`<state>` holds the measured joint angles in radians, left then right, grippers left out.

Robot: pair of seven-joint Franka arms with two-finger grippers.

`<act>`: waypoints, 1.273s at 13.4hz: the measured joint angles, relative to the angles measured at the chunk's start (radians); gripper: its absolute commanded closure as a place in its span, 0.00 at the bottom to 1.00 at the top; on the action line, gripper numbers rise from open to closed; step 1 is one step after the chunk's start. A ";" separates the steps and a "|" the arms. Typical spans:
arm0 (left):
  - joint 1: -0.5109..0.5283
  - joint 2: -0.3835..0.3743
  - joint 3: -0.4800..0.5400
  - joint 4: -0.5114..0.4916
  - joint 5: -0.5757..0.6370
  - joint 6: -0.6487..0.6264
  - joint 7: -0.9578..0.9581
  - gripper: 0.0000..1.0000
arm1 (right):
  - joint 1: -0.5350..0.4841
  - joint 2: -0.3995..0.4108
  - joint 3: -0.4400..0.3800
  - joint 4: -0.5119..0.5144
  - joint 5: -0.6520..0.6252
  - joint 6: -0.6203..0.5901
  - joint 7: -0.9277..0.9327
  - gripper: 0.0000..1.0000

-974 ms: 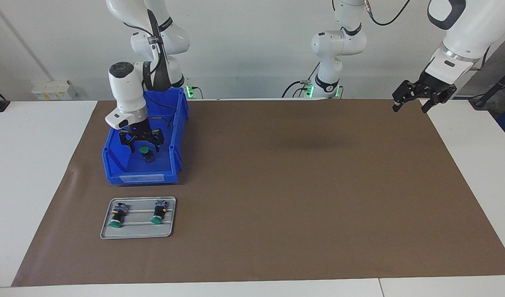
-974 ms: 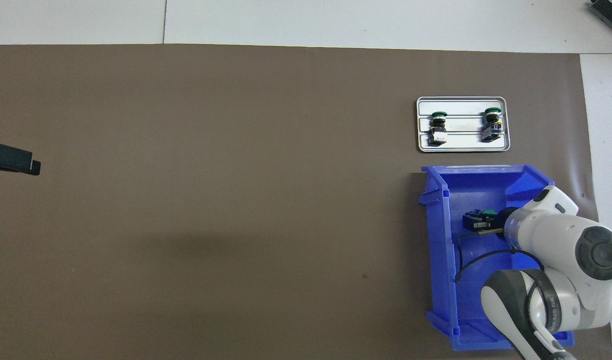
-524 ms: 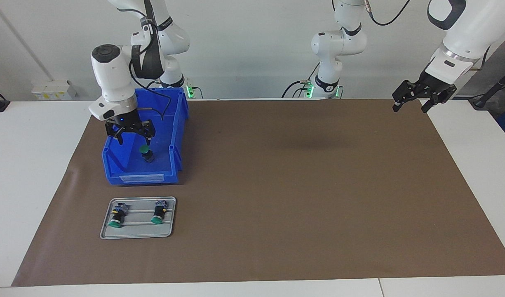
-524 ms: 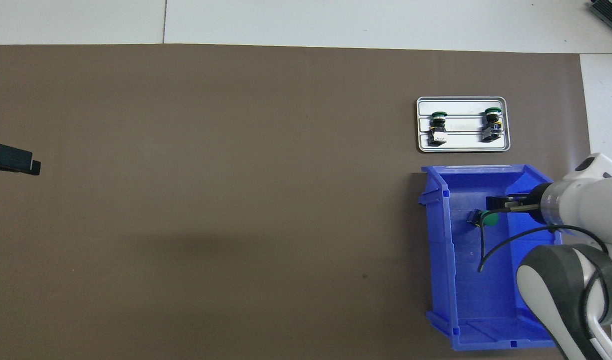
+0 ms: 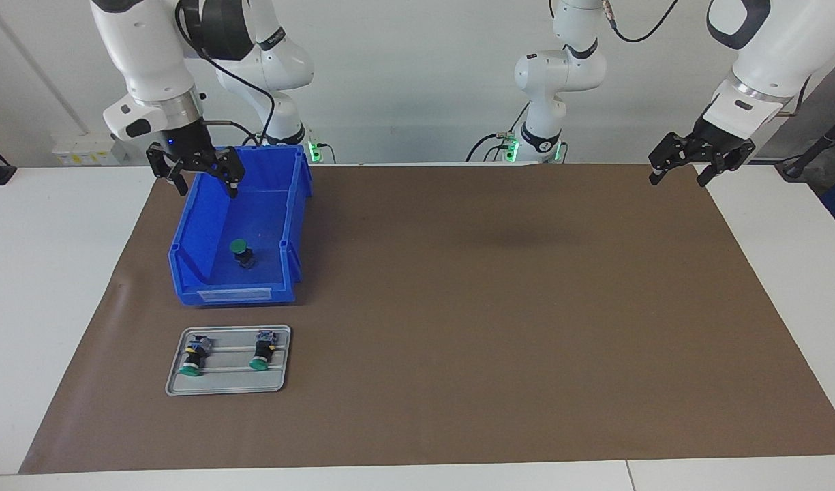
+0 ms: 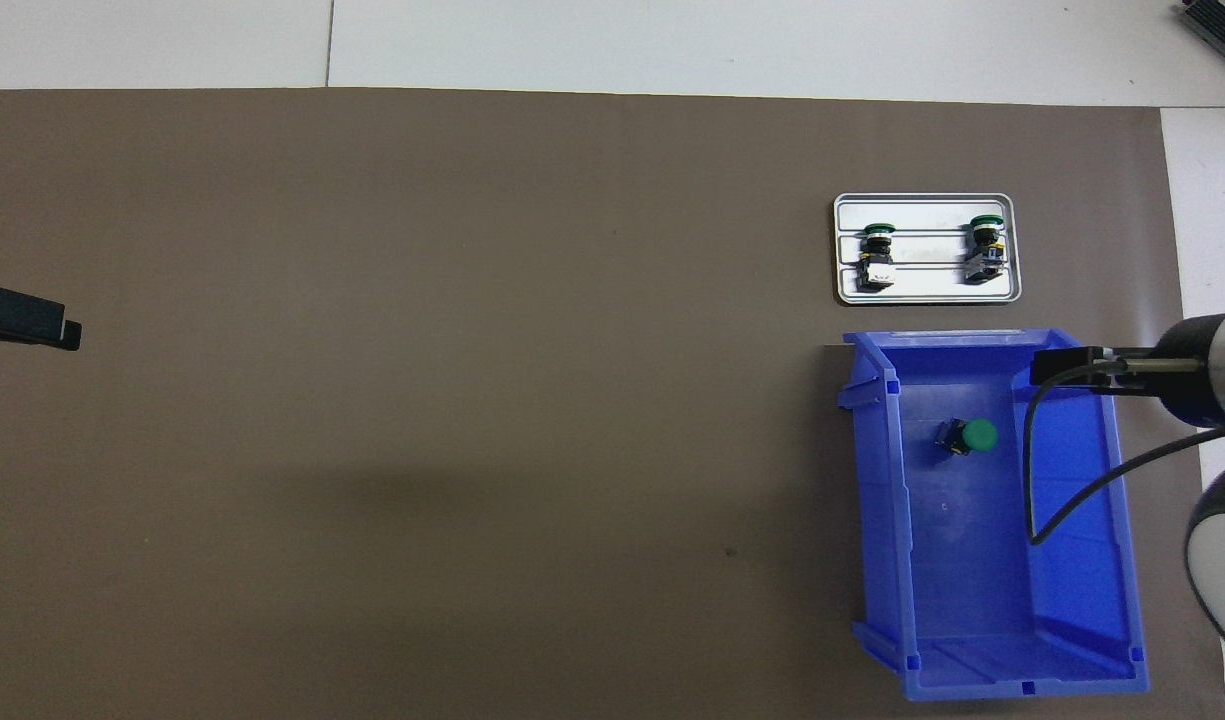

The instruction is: Place and press button with both arms

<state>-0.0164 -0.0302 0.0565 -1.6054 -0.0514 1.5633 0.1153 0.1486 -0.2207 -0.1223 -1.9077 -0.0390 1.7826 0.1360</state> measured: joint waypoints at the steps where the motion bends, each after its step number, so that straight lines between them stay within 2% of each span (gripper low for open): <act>1: 0.000 0.000 0.000 0.000 0.000 0.000 0.000 0.00 | -0.001 0.008 -0.001 0.064 0.003 -0.059 0.000 0.00; 3: 0.000 0.000 0.000 0.000 0.000 0.000 0.000 0.00 | -0.011 0.048 -0.001 0.181 0.008 -0.138 0.000 0.00; 8: 0.000 0.000 0.000 0.000 0.000 0.000 0.000 0.00 | -0.058 0.190 -0.006 0.339 0.024 -0.212 -0.008 0.00; 10: 0.000 0.000 0.000 0.000 0.000 0.000 0.000 0.00 | -0.059 0.215 -0.004 0.353 0.027 -0.212 -0.010 0.00; 17: 0.000 0.000 0.000 0.000 0.000 0.000 0.000 0.00 | -0.058 0.216 0.000 0.364 0.028 -0.228 -0.048 0.00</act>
<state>-0.0164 -0.0302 0.0565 -1.6054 -0.0514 1.5633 0.1153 0.0904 -0.0045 -0.1224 -1.5441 -0.0109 1.5543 0.0878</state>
